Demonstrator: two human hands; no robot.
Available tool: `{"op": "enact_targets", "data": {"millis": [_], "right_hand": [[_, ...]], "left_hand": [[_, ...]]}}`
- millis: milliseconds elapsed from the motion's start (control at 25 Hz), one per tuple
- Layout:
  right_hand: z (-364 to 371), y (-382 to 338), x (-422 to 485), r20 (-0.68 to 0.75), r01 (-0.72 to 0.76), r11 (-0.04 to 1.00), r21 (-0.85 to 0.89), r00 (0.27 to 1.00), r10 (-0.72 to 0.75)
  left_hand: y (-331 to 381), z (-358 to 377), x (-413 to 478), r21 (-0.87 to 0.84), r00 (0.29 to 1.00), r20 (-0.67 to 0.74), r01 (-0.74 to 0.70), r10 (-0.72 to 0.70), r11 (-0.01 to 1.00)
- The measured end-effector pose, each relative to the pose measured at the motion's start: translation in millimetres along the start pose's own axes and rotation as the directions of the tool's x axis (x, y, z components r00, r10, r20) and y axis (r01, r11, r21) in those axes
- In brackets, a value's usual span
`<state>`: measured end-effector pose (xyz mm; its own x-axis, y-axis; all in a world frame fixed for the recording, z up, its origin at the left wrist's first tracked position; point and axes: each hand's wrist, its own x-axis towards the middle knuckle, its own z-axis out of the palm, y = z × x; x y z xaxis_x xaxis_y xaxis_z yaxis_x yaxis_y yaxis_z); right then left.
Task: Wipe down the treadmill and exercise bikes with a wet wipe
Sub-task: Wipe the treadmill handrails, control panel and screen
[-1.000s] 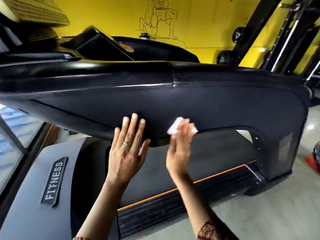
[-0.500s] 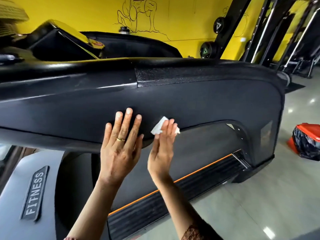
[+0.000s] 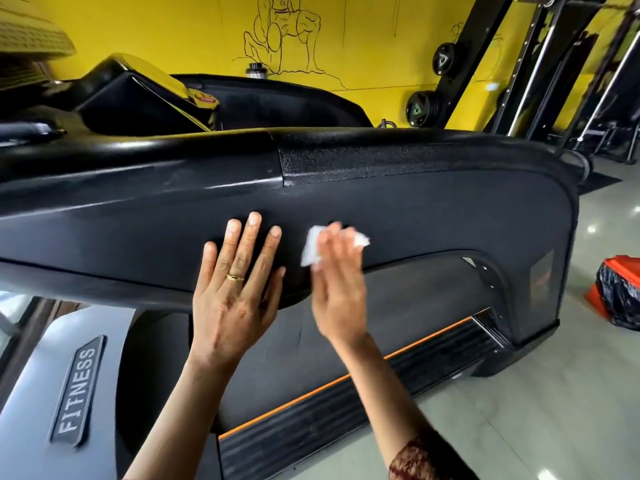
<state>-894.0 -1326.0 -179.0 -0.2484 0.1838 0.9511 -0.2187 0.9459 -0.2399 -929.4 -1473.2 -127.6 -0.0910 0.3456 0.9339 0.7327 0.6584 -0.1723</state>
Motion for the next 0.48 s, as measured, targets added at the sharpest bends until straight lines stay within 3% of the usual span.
{"op": "enact_targets", "data": {"millis": [40,80,120,160,200,240,320,400,440,480], "right_hand": [[-7.3,15.1,16.7,-0.084,-0.157,0.987,0.037,0.984,0.159],[-15.7,29.7,35.6,-0.188,-0.376,0.917,0.131,0.899,0.395],[-22.9,39.0,48.8,-0.258,-0.536,0.806,0.250,0.766,0.589],[-23.7,36.8,52.4,-0.260,-0.618,0.718,0.320,0.672,0.694],[-19.7,23.1,50.7,-0.233,-0.637,0.696,0.332,0.660,0.715],[-12.5,5.3,44.5,-0.208,-0.580,0.764,0.284,0.740,0.639],[-0.6,-32.7,30.3,-0.102,-0.254,0.952,0.173,0.956,0.274],[-1.4,-27.0,39.4,-0.012,0.063,0.997,0.044,0.998,-0.062],[-5.4,-12.0,49.9,-0.026,0.103,0.995,-0.010,0.994,-0.103],[-10.5,5.5,57.1,-0.073,0.031,0.999,-0.028,0.997,-0.033]], "left_hand": [[-3.1,-3.1,0.8,0.007,1.000,-0.003,0.011,-0.011,1.000],[-4.8,-5.3,1.2,0.011,1.000,-0.007,0.021,-0.021,1.000],[-5.3,-6.0,1.7,0.013,1.000,-0.009,0.027,-0.026,1.000],[-5.3,-6.6,1.9,0.013,1.000,-0.007,0.027,-0.027,1.000],[-4.9,-5.9,2.5,0.009,1.000,-0.004,0.022,-0.022,1.000],[-4.9,-4.6,3.3,0.004,1.000,-0.004,0.017,-0.017,1.000],[-5.0,-2.0,5.1,-0.001,1.000,-0.016,0.011,-0.011,1.000],[-4.5,-0.9,6.2,0.002,0.999,-0.034,0.002,-0.002,1.000],[-3.7,-0.6,6.7,0.004,0.999,-0.037,-0.001,0.001,1.000],[-2.8,-0.5,7.3,0.003,0.999,-0.036,-0.002,0.002,1.000]]}}
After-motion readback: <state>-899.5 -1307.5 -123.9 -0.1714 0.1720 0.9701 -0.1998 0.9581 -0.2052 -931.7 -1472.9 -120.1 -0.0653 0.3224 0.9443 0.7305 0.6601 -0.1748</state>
